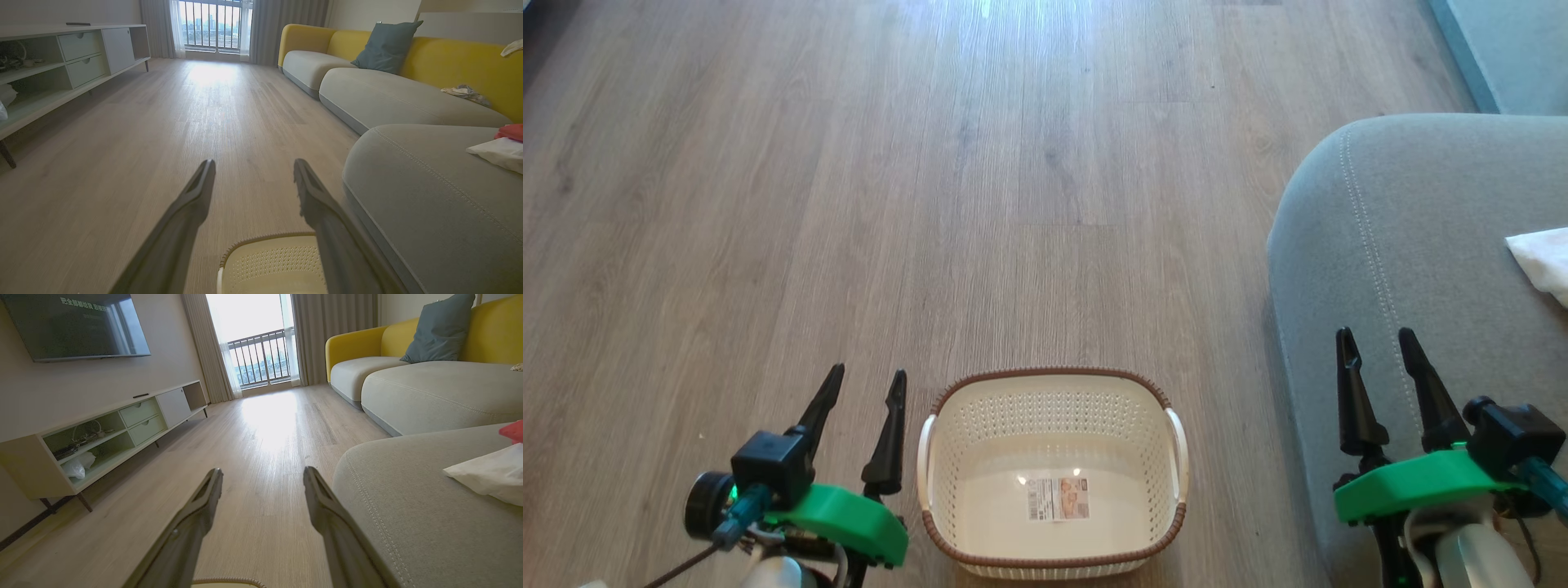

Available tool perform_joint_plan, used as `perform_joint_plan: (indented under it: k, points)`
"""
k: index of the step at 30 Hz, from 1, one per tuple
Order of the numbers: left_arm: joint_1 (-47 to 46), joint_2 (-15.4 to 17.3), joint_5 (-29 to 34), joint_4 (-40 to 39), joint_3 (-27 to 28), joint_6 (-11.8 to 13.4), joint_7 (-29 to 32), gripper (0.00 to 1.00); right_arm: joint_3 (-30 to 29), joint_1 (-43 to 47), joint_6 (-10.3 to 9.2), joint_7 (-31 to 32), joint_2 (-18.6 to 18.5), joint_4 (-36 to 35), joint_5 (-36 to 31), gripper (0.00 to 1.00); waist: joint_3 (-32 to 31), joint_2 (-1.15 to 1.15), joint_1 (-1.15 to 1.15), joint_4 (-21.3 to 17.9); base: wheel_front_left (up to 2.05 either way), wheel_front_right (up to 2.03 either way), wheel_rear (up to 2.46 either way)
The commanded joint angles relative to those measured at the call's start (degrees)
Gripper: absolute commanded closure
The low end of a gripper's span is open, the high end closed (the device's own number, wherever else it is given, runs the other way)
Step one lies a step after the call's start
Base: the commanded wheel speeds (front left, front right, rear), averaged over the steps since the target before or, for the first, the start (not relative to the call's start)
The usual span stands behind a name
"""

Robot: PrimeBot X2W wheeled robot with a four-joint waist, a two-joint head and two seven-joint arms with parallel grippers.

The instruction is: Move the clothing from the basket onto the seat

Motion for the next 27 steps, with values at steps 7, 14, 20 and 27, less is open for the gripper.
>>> perform_joint_plan:
  k: [7,14,20,27]
  points:
    - [-2.3,0.1,-0.7,-1.4,2.4,-0.2,-0.3,0.0,0.9,-1.9,-0.01,-0.5,0.1,-1.7,-0.3,0.0,0.0,0.0,0.0,-0.3,0.0,0.0,0.0]
    - [-2.3,0.1,-1.1,-1.2,2.4,-0.3,-0.3,0.0,0.8,-1.9,-0.01,-0.5,0.1,-1.6,-0.3,0.0,0.0,0.0,0.0,-0.3,0.0,0.0,0.0]
    - [-2.2,0.1,-1.2,-1.4,2.4,-0.2,-0.3,0.0,1.0,-1.8,-0.01,-0.5,0.1,-1.5,-0.3,0.0,-0.1,0.0,0.0,-0.3,0.0,0.0,0.0]
    - [0.8,0.0,-1.6,3.3,-0.2,0.0,0.2,1.0,0.0,0.5,0.0,0.3,0.1,2.9,0.6,1.0,-0.2,0.0,0.0,-0.3,0.0,0.0,0.0]
